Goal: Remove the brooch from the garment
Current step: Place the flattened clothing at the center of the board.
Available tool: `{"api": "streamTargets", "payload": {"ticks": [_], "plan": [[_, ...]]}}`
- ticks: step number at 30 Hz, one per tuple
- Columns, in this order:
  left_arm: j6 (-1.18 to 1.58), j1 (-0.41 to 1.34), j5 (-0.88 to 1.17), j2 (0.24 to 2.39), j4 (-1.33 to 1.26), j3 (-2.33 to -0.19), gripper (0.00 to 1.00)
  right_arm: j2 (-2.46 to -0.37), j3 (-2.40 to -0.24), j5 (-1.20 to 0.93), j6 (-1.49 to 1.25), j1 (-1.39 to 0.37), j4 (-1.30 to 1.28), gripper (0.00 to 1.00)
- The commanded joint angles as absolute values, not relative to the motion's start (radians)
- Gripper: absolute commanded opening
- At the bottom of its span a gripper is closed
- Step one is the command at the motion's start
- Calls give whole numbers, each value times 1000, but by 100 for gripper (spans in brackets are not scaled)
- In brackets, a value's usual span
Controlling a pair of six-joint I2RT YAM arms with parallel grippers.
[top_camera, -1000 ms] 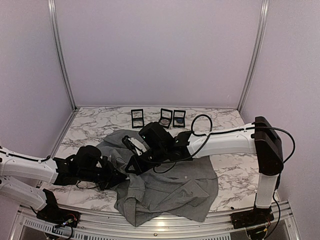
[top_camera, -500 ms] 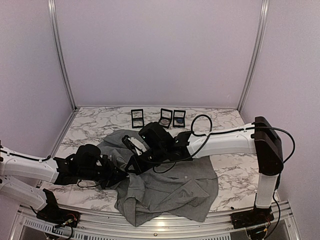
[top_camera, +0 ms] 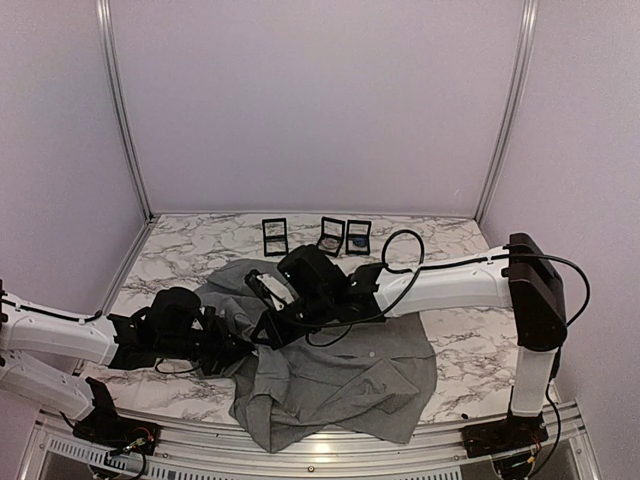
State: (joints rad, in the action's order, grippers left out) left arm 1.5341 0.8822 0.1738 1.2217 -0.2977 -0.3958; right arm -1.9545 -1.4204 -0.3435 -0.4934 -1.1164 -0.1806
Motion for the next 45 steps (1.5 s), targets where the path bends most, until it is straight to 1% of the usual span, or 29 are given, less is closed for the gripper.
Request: {"api": "streamTargets", "payload": {"ticks": [1,9,15,22,28,32,35,41,43,45], "plan": [[1415,873,175,1217,-219,-433,0,-1924,-1407,-253,-485,-1122,-185,0],[1193,848,226,1189,-154,-494,0,-1895,-1362,-174,-487,-1089,-191,0],[1054,830,255,1156,-89,-536,0,-1869,-1329,-169,-476,-1057,-180,0],[955,815,319,1156,-81,-570,0,-1859,-1306,-185,-462,-1019,-162,0],[916,803,346,1139,-125,-564,0,-1861,-1316,-187,-443,-1011,-152,3],[875,792,351,1144,-103,-575,0,-1854,-1306,-169,-441,-1002,-157,3],[877,788,360,1145,-163,-551,0,-1848,-1304,-157,-439,-998,-158,4],[942,788,376,1166,-386,-475,0,-1816,-1307,-155,-447,-998,-151,12],[953,788,375,1176,-425,-469,0,-1799,-1294,-168,-459,-998,-134,18],[958,788,373,1187,-445,-470,0,-1780,-1275,-177,-476,-999,-119,26]]}}
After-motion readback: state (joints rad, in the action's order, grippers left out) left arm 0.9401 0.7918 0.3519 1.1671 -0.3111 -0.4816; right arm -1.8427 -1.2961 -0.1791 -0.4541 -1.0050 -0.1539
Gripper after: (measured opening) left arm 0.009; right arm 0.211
